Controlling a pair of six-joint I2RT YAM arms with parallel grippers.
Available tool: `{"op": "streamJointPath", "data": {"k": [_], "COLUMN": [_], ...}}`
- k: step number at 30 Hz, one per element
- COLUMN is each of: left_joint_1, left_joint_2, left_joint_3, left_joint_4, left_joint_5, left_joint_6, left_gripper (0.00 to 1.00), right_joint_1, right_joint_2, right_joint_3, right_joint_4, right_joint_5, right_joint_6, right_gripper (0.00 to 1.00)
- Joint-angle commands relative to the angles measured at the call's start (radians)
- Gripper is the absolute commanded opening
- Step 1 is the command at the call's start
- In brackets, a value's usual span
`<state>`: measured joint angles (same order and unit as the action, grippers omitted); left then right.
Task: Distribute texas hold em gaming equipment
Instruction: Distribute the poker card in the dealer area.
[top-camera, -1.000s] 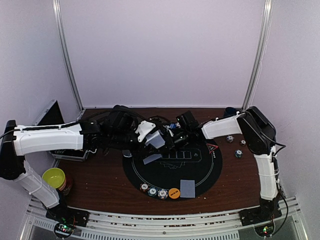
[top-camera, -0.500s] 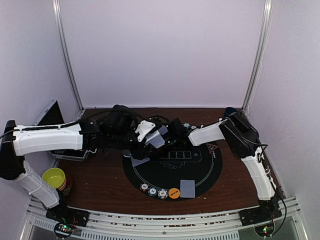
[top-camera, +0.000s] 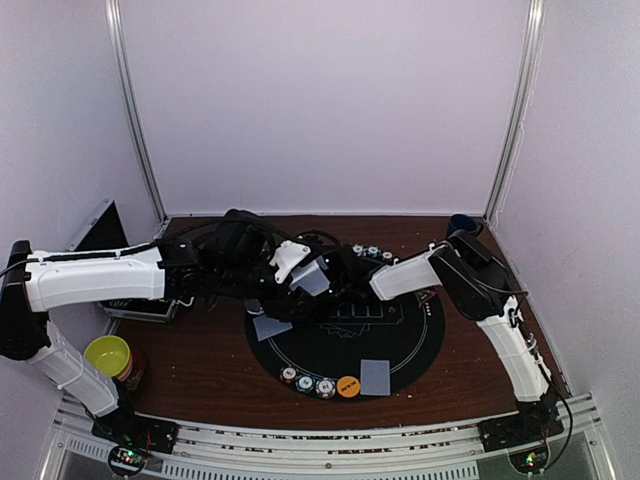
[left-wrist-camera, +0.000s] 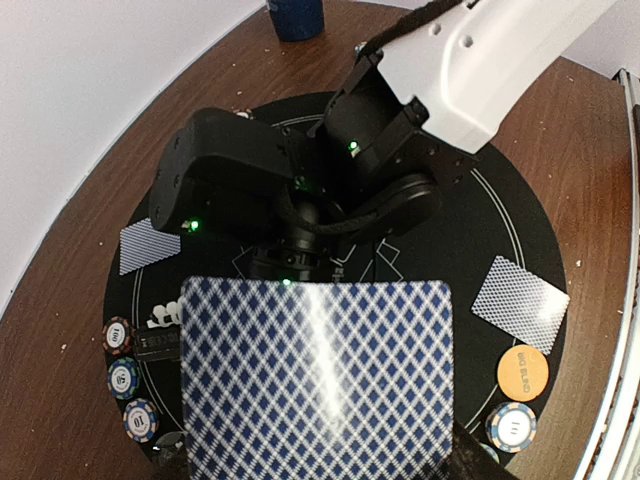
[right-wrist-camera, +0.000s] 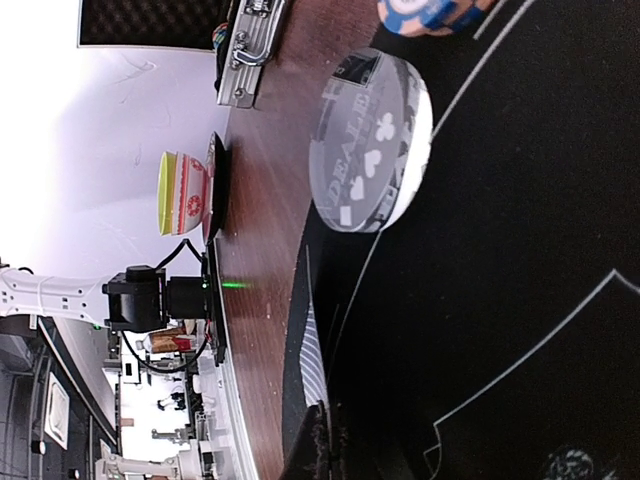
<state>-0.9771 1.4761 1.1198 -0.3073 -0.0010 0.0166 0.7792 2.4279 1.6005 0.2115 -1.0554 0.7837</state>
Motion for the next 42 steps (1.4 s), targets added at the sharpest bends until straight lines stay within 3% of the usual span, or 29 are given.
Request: {"op": "streamJointPath", "data": {"k": [1, 21, 30, 42], "left_joint_1": [-0.005, -0.005, -0.005, -0.004], "left_joint_2": [-0.031, -0.028, -0.033, -0.033], "left_joint_3": [0.011, 0.011, 0.011, 0.009], "left_joint_4": [0.053, 0.053, 0.053, 0.053], "left_joint_5": [-0.006, -0.006, -0.005, -0.004], "left_joint_6": [0.009, 0.011, 0.011, 0.011], "left_gripper": [0.6, 0.6, 0.6, 0.6], "right_joint_1": [0.014, 0.038, 0.038, 0.03], "right_joint_2": [0.032, 0.083, 0.018, -0.068], "right_joint_3": [0.044, 0.15, 0.137, 0.123], "right_joint_4": [0.038, -0.173, -0.285, -0.417], "right_joint_5": [0.009, 0.1, 0.161, 0.299], "right_joint_6": [0.033, -0.091, -0.187, -0.294], "right_gripper": [0.0, 0.12, 0.31, 0.43]}}
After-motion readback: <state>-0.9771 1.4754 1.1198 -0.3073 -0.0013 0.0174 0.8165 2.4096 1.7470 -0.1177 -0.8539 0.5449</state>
